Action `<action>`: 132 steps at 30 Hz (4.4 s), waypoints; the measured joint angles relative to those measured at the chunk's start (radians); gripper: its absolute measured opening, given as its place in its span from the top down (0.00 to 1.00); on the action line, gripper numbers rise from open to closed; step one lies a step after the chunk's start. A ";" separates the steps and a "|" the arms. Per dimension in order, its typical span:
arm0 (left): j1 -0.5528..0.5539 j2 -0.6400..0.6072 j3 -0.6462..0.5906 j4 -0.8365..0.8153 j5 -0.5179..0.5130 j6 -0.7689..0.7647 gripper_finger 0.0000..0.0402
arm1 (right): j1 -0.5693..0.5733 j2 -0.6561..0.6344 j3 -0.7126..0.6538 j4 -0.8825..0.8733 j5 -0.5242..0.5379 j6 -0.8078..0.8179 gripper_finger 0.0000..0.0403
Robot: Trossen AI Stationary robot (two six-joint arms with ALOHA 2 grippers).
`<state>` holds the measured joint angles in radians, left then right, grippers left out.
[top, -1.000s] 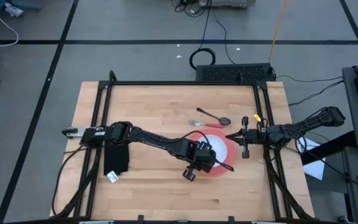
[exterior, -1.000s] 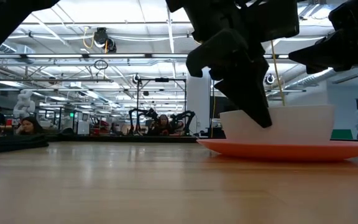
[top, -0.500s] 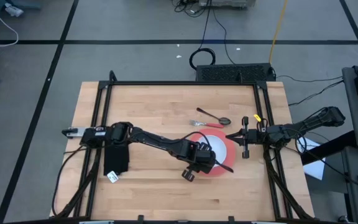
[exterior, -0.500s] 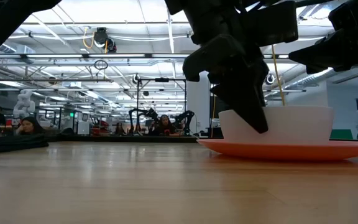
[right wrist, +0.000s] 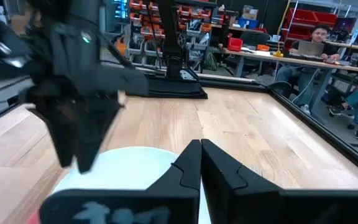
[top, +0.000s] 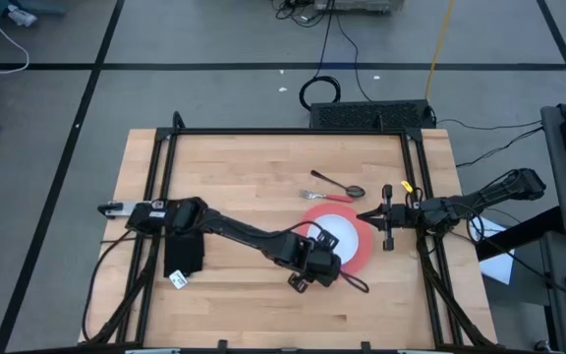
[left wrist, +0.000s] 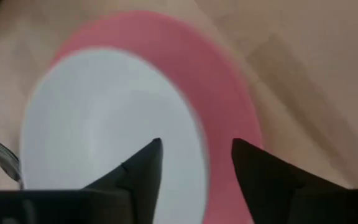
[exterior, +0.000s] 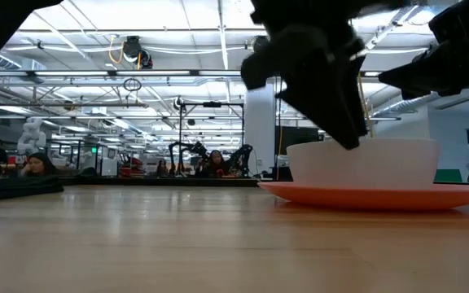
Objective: Set table place
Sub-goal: Adjust the pink plate
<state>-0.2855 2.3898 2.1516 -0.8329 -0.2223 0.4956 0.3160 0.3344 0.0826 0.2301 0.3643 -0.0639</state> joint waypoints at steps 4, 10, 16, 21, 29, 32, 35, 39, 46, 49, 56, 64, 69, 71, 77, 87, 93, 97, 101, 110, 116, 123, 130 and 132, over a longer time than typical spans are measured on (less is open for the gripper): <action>-0.027 -0.001 0.076 -0.095 -0.042 -0.009 0.38 | 0.000 0.000 0.000 -0.001 0.000 0.000 1.00; -0.066 -0.003 0.142 -0.342 -0.115 -0.111 0.29 | 0.000 0.000 0.000 -0.004 0.000 0.000 1.00; -0.081 -0.003 0.147 -0.553 -0.182 -0.273 0.33 | 0.000 0.000 0.000 -0.017 0.000 0.000 1.00; -0.058 -0.014 0.144 -0.593 -0.201 -0.334 0.44 | 0.000 0.000 0.000 -0.016 0.000 0.000 1.00; 0.029 -0.122 0.127 -0.528 -0.126 -0.302 0.58 | 0.000 0.001 0.000 -0.012 -0.001 0.001 1.00; 0.066 -0.164 0.099 -0.460 0.008 -0.270 0.60 | 0.000 0.002 0.000 -0.020 -0.001 0.001 1.00; 0.089 -0.186 0.036 -0.411 0.123 -0.252 0.60 | 0.000 0.003 0.000 -0.022 -0.001 0.000 1.00; 0.095 -0.179 -0.072 -0.385 0.144 -0.245 0.60 | 0.000 0.003 0.000 -0.022 -0.001 -0.001 1.00; 0.094 -0.185 -0.285 -0.226 0.092 -0.275 0.60 | 0.000 0.003 0.000 -0.022 -0.001 -0.001 1.00; 0.097 -0.218 -0.337 -0.151 0.089 -0.297 0.60 | 0.000 0.003 0.000 -0.020 -0.001 -0.001 1.00; 0.134 -0.391 -0.501 0.050 0.070 -0.319 0.60 | 0.000 0.003 0.000 -0.018 0.000 0.000 1.00; 0.233 -0.712 -0.911 0.534 0.200 -0.492 0.60 | 0.000 0.003 0.000 -0.018 0.000 0.000 1.00; 0.264 -0.787 -1.090 0.772 0.204 -0.729 0.60 | 0.000 0.003 0.000 -0.002 0.000 0.000 1.00; 0.270 -0.788 -1.128 0.851 0.229 -0.837 0.60 | 0.000 0.002 0.000 0.017 0.000 -0.001 1.00; 0.278 -0.745 -1.155 0.859 0.265 -0.915 0.60 | 0.000 0.002 0.000 0.044 0.000 0.000 1.00; 0.309 -0.656 -1.154 0.854 0.362 -1.028 0.57 | 0.000 0.002 0.000 0.045 0.000 -0.001 1.00; 0.342 -0.640 -1.150 0.860 0.378 -1.039 0.45 | 0.000 0.002 0.000 0.043 0.000 0.000 1.00; 0.369 -0.625 -1.150 0.855 0.389 -1.047 0.40 | 0.000 0.002 0.000 0.045 0.000 -0.001 1.00; 0.377 -0.609 -1.148 0.870 0.394 -1.039 0.39 | 0.000 0.003 0.000 0.046 0.000 -0.001 1.00; 0.378 -0.561 -1.147 0.916 0.402 -1.017 0.43 | 0.000 0.003 0.000 0.049 0.000 -0.003 1.00; 0.378 -0.545 -1.148 0.935 0.409 -1.000 0.43 | 0.000 0.002 0.000 0.050 0.000 -0.004 1.00; 0.374 -0.540 -1.148 0.965 0.401 -0.977 0.43 | 0.000 0.002 0.000 0.052 0.000 -0.008 1.00; 0.363 -0.475 -1.120 0.954 0.399 -0.972 0.43 | 0.000 0.003 0.000 0.059 0.001 -0.008 1.00; 0.359 -0.448 -1.094 0.952 0.404 -0.970 0.43 | 0.000 0.002 0.000 0.059 0.000 -0.008 1.00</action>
<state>0.0732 1.9416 1.0576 0.1191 0.1822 -0.4747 0.3160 0.3363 0.0822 0.2886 0.3645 -0.0719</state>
